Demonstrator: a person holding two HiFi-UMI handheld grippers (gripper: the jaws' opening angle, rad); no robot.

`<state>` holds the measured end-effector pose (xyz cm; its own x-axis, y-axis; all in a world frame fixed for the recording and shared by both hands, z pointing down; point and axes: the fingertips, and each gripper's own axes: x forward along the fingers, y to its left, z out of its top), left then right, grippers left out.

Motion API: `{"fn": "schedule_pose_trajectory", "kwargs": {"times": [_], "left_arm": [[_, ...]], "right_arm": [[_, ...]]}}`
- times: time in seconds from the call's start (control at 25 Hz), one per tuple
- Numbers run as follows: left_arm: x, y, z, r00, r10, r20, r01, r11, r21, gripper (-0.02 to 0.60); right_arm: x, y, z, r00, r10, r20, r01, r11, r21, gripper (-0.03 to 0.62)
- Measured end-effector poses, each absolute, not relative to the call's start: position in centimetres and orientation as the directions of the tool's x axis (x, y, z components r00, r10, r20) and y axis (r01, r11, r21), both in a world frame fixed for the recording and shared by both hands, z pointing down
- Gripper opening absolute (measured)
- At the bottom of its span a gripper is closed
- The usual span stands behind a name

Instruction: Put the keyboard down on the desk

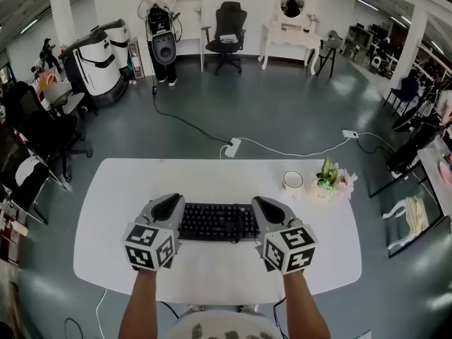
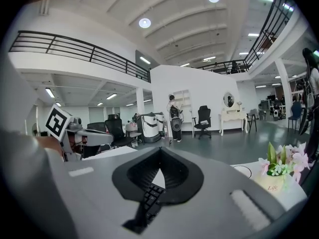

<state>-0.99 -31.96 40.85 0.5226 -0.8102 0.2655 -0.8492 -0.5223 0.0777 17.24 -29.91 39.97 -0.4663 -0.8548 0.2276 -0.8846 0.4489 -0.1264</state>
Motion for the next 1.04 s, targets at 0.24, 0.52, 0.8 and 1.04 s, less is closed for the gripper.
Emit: {"fn": "schedule_pose_trajectory", "kwargs": {"times": [0.24,0.52,0.8,1.04], "left_arm": [[-0.6,-31.6,40.3,0.507,-0.827,0.242,-0.858,-0.512,0.044,0.003],[-0.2,-31.5,40.5,0.511,-0.823,0.249,-0.854,-0.520,0.033,0.003],[0.3,-31.3,40.4,0.514,-0.821,0.249,-0.851,-0.524,0.028,0.003],[1.0,-31.6,40.9,0.518,-0.814,0.265,-0.846,-0.533,0.015,0.003]], "right_arm": [[17.1,-29.6,39.7,-0.461,-0.861,0.214,-0.887,0.451,-0.100,-0.002],[16.7,-29.6,39.8,-0.464,-0.857,0.223,-0.885,0.456,-0.090,-0.002],[16.8,-29.5,39.8,-0.468,-0.855,0.223,-0.883,0.461,-0.085,-0.002],[16.7,-29.8,39.8,-0.472,-0.853,0.223,-0.881,0.467,-0.081,-0.002]]}}
